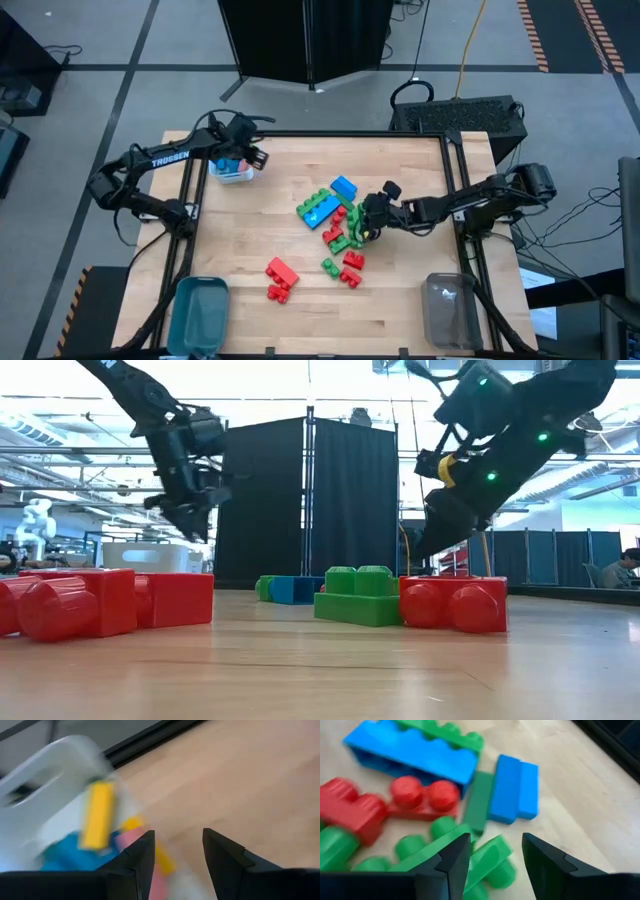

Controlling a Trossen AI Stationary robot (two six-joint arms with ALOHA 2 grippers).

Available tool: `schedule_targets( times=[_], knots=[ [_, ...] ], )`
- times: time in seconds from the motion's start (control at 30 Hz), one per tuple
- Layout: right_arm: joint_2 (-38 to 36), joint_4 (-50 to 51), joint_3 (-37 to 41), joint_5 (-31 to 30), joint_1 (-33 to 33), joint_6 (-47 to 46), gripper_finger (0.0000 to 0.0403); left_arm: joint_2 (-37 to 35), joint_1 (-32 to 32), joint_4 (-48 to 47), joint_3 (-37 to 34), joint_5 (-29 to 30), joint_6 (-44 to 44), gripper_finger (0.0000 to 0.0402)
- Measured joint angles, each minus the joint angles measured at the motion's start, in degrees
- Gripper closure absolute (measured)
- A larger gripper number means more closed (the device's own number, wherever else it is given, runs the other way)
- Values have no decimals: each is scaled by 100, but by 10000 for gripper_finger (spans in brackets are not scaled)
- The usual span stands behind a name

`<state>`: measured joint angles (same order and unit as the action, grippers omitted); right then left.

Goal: Sort blocks by size
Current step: Put the blue block into the white bin

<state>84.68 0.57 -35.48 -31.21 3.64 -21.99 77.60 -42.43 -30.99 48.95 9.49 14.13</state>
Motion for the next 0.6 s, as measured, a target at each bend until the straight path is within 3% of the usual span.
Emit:
schedule_targets(
  times=[0.17, 0.6],
  knots=[
    [-2, -378, 2, 438, -577, 345, 249, 0, 567, 705, 2, -503, -101, 246],
    [244, -949, -52, 1786, -1813, 618, 252, 0, 1931, 1875, 4, -500, -96, 246]
  ],
)
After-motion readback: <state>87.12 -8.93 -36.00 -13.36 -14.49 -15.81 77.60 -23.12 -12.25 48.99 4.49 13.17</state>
